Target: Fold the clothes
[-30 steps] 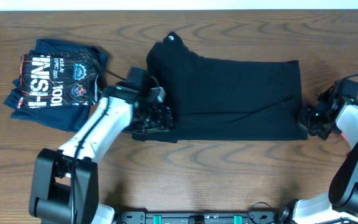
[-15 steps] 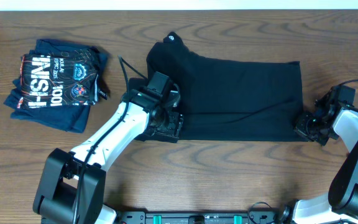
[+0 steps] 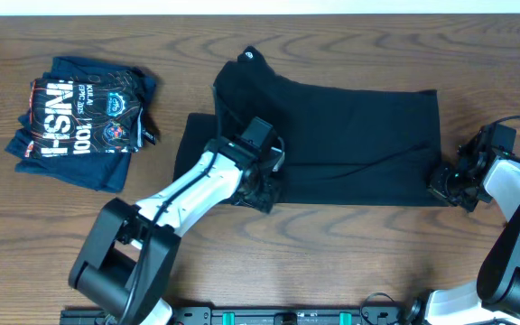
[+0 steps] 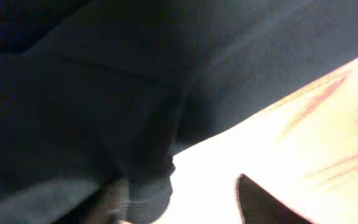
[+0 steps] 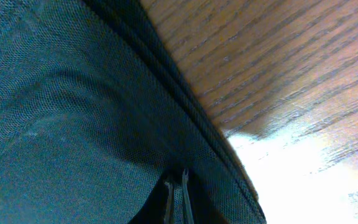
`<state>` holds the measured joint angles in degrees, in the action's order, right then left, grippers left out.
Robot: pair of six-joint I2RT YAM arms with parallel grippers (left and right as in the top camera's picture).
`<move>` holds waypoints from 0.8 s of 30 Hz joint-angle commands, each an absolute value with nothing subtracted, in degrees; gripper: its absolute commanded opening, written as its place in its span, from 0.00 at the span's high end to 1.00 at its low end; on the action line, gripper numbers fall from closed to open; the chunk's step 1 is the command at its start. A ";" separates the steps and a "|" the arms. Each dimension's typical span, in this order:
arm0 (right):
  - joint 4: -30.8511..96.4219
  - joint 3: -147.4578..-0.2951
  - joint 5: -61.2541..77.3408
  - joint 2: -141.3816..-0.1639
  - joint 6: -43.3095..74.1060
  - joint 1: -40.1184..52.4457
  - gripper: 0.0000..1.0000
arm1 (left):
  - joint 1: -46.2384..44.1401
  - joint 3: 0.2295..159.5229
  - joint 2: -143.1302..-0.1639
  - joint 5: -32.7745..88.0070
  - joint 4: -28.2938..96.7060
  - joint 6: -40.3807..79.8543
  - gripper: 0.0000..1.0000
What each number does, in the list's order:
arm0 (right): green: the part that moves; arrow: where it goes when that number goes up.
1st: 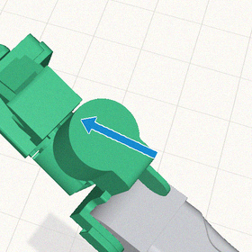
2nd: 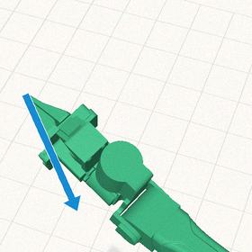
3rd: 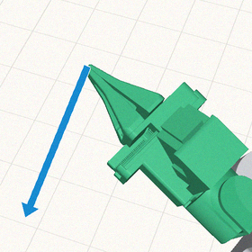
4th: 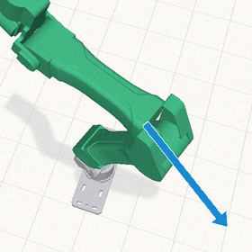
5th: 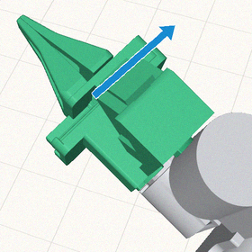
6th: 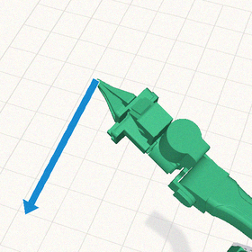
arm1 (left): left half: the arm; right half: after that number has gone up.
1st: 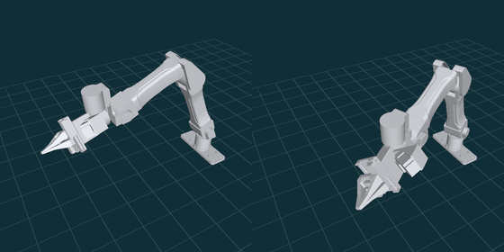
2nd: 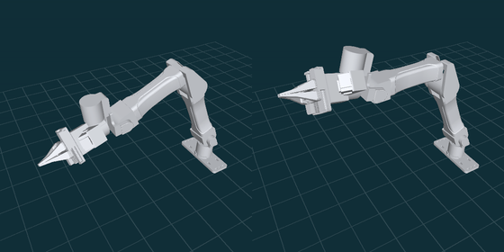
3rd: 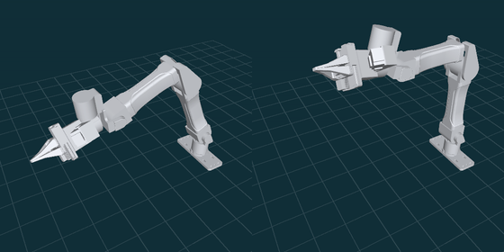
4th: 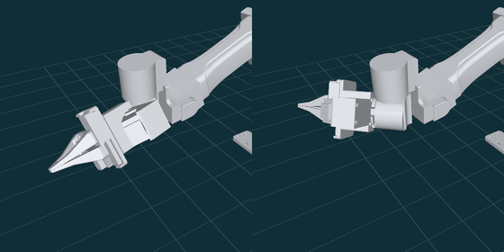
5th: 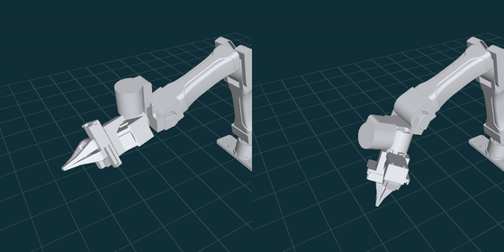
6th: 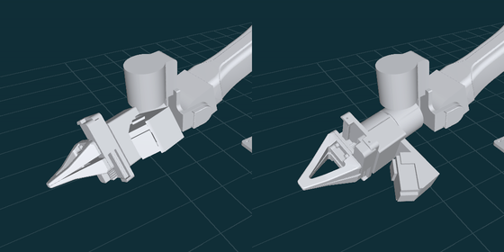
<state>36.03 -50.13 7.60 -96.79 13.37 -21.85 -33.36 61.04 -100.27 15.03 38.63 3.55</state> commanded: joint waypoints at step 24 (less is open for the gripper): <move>36.47 -48.95 4.47 -96.77 12.78 -21.45 0.93 | -33.58 67.72 -99.98 1.72 43.94 5.21 0.66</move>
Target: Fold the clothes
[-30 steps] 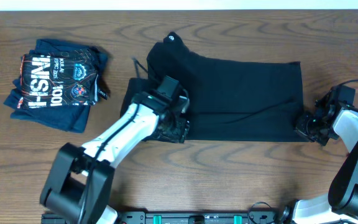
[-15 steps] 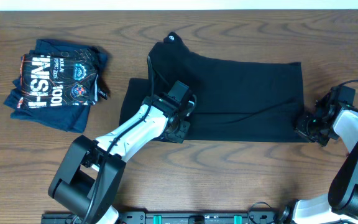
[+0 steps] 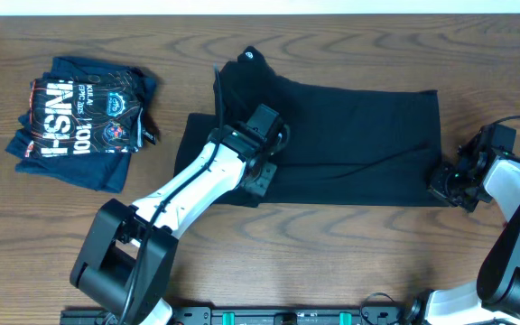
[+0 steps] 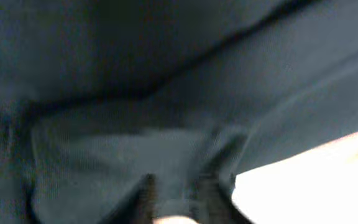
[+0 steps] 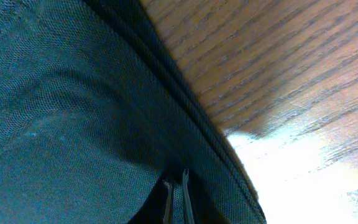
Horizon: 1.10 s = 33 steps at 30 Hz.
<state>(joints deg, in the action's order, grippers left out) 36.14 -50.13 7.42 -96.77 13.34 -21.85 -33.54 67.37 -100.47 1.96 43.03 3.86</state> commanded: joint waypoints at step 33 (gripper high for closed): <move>36.60 -48.95 4.47 -96.77 12.78 -21.47 0.93 | -34.15 62.76 -103.70 9.17 38.02 5.19 0.94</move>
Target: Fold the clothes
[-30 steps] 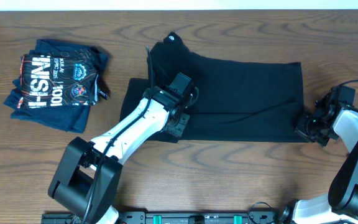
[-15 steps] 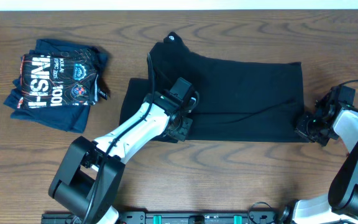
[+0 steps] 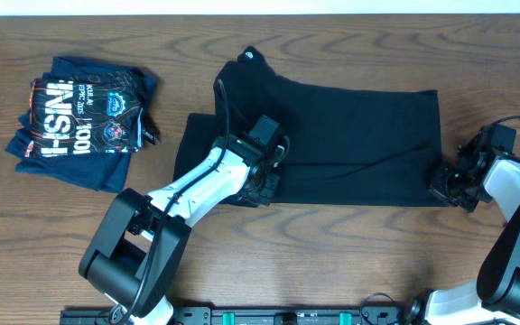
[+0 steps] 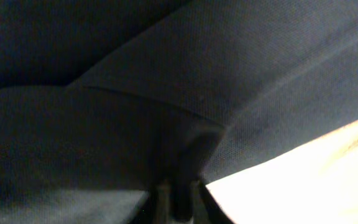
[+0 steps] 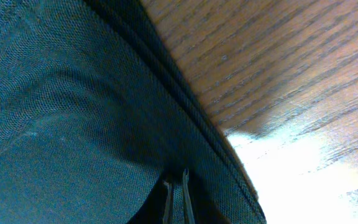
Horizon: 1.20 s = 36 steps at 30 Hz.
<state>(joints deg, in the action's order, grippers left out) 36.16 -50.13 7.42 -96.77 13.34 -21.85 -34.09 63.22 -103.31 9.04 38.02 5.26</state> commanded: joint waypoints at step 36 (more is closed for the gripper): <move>36.64 -48.95 4.36 -96.77 12.75 -21.47 0.92 | -23.81 71.53 -100.73 -10.28 49.12 15.94 0.51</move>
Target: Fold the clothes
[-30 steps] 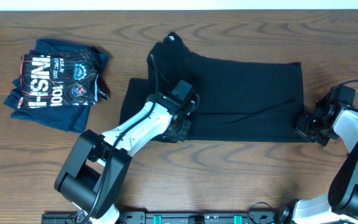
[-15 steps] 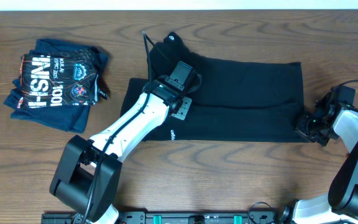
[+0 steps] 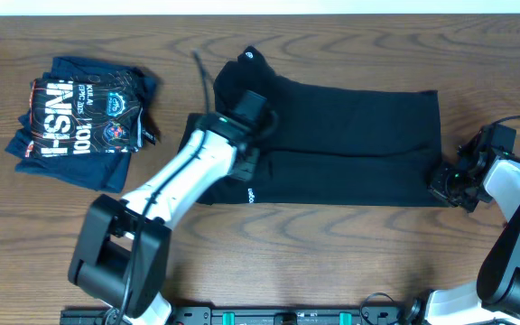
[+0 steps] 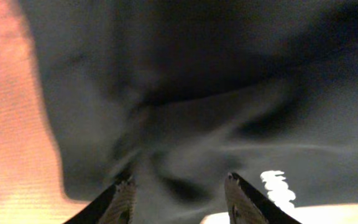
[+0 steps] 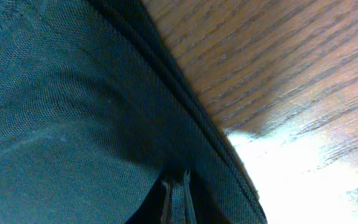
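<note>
A black garment (image 3: 341,144) lies spread across the middle of the table, with a small white logo (image 3: 249,192) near its front edge. My left gripper (image 3: 245,167) hovers over the garment's left part with its fingers (image 4: 124,198) open and nothing between them. The same logo (image 4: 277,183) shows by the right finger in the left wrist view. My right gripper (image 3: 445,185) is at the garment's front right corner, shut on the cloth (image 5: 73,112) near its hem. A folded navy printed shirt (image 3: 84,117) lies at the far left.
The wooden table (image 3: 332,262) surrounds the garment. A pink object shows at the right edge behind the right arm. The left arm (image 3: 179,181) crosses the garment's left end.
My left gripper was shut on a fold near the garment's front edge; now it is open and sits farther back and left. The front flap lies flat with a white logo showing. The right gripper has not moved.
My left gripper stood at the garment's front edge, then farther in over the cloth, then shut on a fold near that edge. Now it is open above the flattened cloth. The right gripper held the front right corner throughout.
</note>
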`<state>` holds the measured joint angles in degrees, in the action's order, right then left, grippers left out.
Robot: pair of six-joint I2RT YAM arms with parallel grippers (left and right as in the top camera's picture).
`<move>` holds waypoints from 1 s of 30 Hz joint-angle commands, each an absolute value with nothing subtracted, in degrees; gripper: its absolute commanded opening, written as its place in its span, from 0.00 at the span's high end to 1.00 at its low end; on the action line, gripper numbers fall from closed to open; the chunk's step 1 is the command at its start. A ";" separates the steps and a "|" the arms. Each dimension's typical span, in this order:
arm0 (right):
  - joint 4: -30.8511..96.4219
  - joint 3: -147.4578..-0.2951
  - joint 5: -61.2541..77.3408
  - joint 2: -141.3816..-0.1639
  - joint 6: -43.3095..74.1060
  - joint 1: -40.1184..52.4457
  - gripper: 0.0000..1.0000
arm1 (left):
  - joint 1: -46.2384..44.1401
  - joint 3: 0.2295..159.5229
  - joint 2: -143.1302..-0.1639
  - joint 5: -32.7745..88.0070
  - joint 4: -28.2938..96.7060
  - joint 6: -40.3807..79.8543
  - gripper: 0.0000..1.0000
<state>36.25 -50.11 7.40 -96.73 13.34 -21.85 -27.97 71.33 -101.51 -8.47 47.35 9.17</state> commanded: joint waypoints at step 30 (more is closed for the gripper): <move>39.57 -48.95 -3.53 -96.77 14.46 -21.54 0.91 | -10.94 56.97 -101.16 1.37 42.37 15.99 0.50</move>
<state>38.48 -50.13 1.78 -96.44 13.41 -21.85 -10.94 59.70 -101.45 5.56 42.96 16.49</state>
